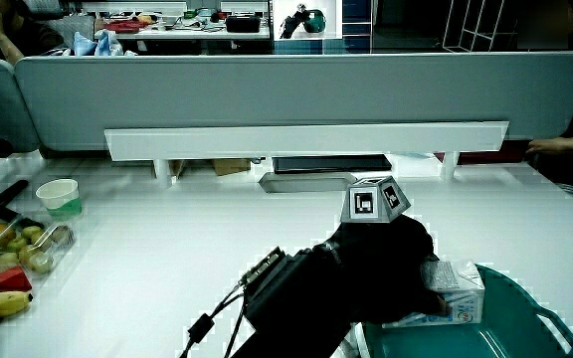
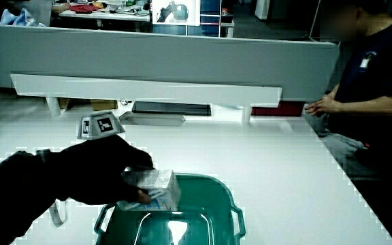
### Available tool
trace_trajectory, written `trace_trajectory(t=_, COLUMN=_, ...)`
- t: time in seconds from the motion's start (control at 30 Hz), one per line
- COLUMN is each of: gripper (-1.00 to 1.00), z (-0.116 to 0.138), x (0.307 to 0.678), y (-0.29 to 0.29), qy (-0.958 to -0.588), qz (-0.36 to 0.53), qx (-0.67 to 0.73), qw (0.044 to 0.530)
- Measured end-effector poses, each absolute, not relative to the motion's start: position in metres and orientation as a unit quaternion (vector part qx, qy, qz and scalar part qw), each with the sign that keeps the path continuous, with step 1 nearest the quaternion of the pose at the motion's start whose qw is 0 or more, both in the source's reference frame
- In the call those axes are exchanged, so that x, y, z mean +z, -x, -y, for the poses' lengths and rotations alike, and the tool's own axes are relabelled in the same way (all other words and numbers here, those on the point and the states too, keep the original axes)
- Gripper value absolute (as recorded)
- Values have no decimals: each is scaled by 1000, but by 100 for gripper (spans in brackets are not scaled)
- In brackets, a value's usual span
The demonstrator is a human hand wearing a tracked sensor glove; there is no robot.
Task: Place milk into plate
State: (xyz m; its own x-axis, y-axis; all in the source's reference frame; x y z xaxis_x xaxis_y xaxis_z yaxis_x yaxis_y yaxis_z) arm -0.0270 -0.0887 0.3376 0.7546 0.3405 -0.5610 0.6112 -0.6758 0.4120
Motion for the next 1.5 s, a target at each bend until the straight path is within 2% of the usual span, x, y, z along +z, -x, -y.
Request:
trace_trajectory(t=0.03, gripper=0, z=89, x=346, y=25, qy=-884, qz=-279, qx=-236, qw=291)
trace_trajectory(t=0.1, gripper=0, z=84, x=343, y=21, qy=-883, qz=-263, qx=-244, qw=301)
trace_trajectory(t=0.27, gripper=0, z=80, x=367, y=13, qy=-866, qz=-267, qx=-291, qw=305)
trace_trajectory(t=0.5, gripper=0, z=74, x=383, y=9, qy=-858, qz=-265, qx=-329, qw=291)
trace_trajectory(t=0.77, gripper=0, z=71, x=402, y=7, qy=-832, qz=-257, qx=-402, qw=284)
trace_trajectory(t=1.1, gripper=0, z=65, x=426, y=4, qy=-796, qz=-225, qx=-470, qw=308)
trace_trajectory(t=1.23, gripper=0, z=64, x=439, y=7, qy=-770, qz=-200, qx=-512, qw=324)
trace_trajectory(t=1.5, gripper=0, z=65, x=439, y=8, qy=-764, qz=-184, qx=-521, qw=332)
